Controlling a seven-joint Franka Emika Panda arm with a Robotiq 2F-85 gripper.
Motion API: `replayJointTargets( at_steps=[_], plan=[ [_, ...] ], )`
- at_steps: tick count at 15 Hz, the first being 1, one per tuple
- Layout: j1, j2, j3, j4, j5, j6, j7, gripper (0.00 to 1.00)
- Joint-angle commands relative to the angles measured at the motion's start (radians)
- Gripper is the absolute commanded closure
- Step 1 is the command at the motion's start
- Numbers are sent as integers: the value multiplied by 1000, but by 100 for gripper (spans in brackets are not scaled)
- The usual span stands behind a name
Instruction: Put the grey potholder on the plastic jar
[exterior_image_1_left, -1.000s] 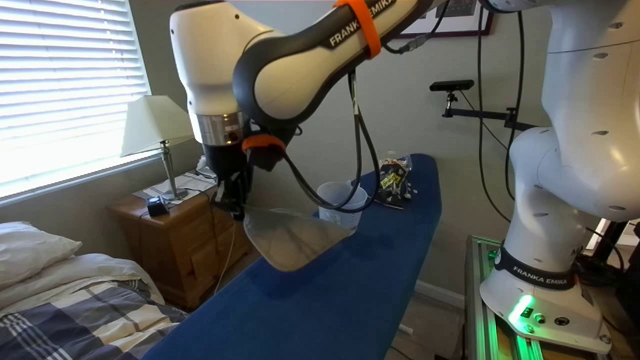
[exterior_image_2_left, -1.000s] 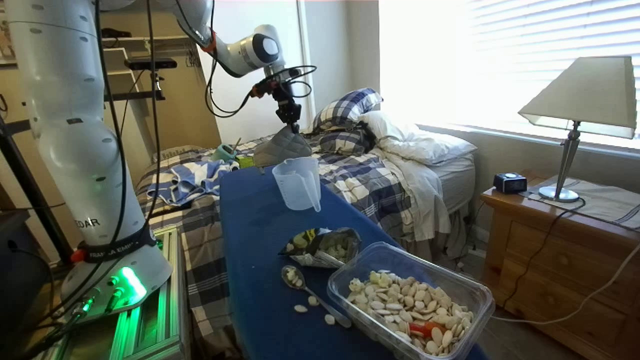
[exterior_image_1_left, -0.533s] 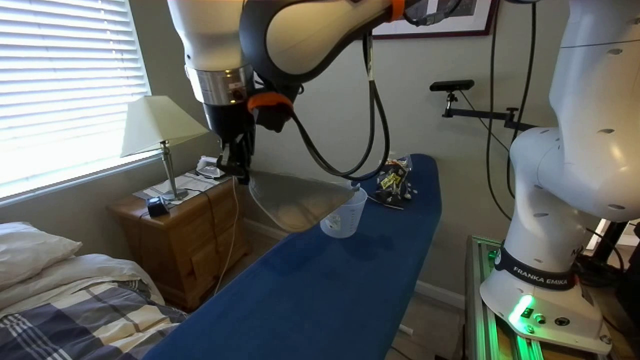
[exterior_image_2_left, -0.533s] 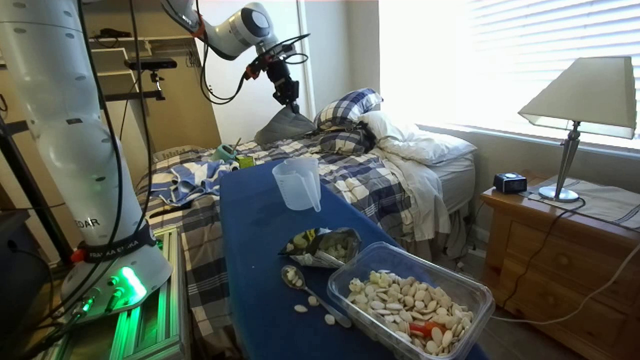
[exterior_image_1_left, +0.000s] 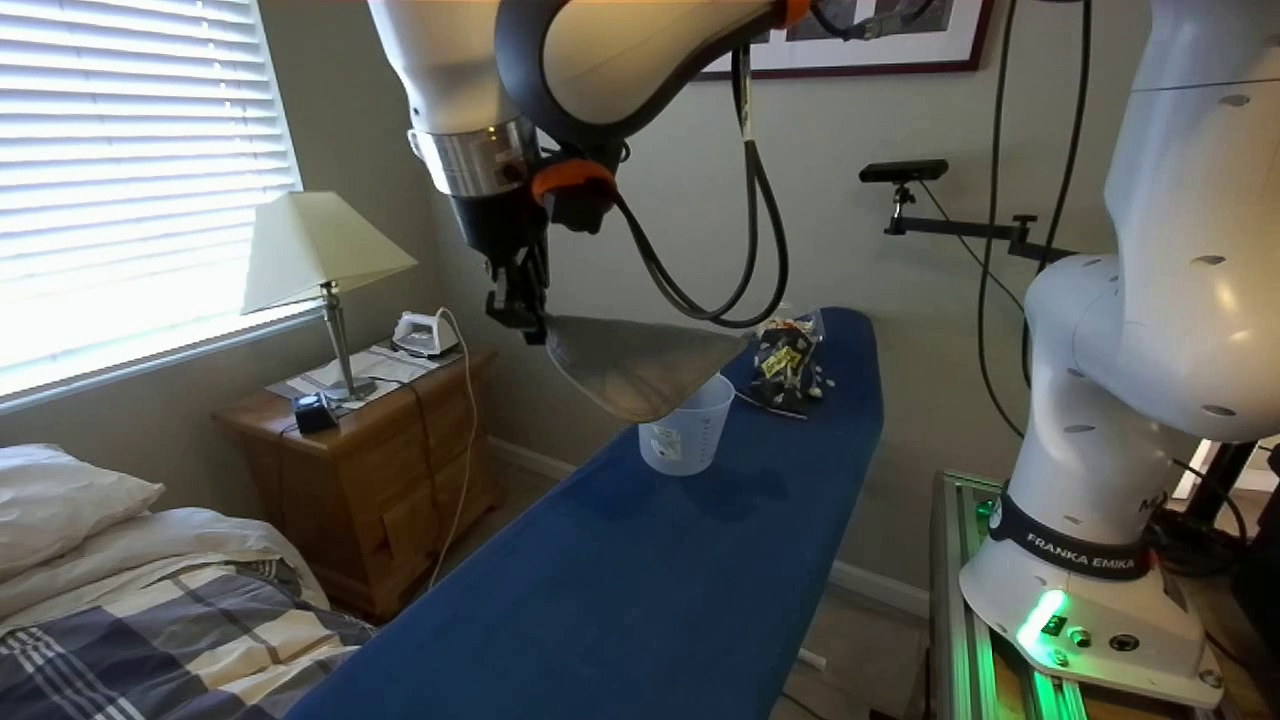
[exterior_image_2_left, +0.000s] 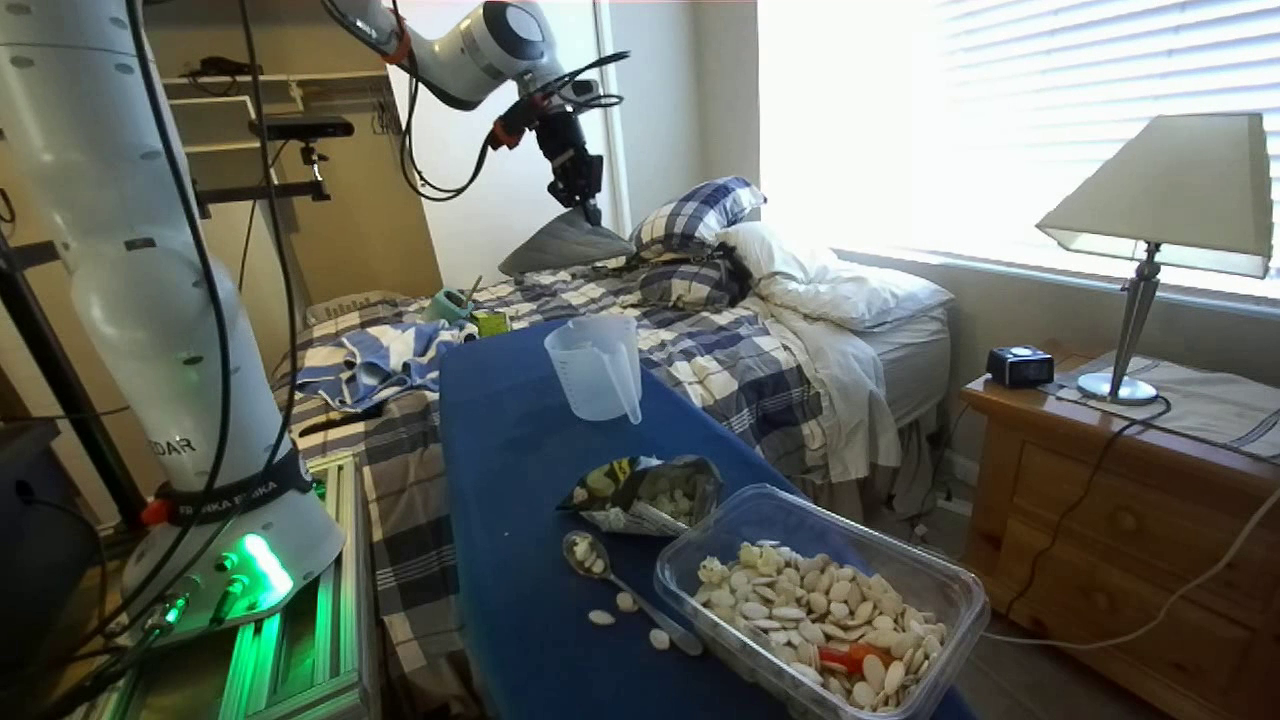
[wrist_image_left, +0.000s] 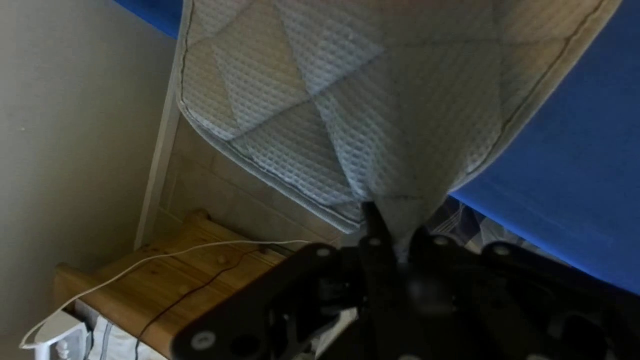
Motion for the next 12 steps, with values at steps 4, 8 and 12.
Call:
replayJointTargets(
  at_steps=[4,8,12],
  plan=[
    [-66,-75,3,-138,-21,26,-48,97],
    [-84,-99,2,-221,-79,87,-44,97],
    [-102,-133,-2,-290,-140,158,-34,97]
  ],
)
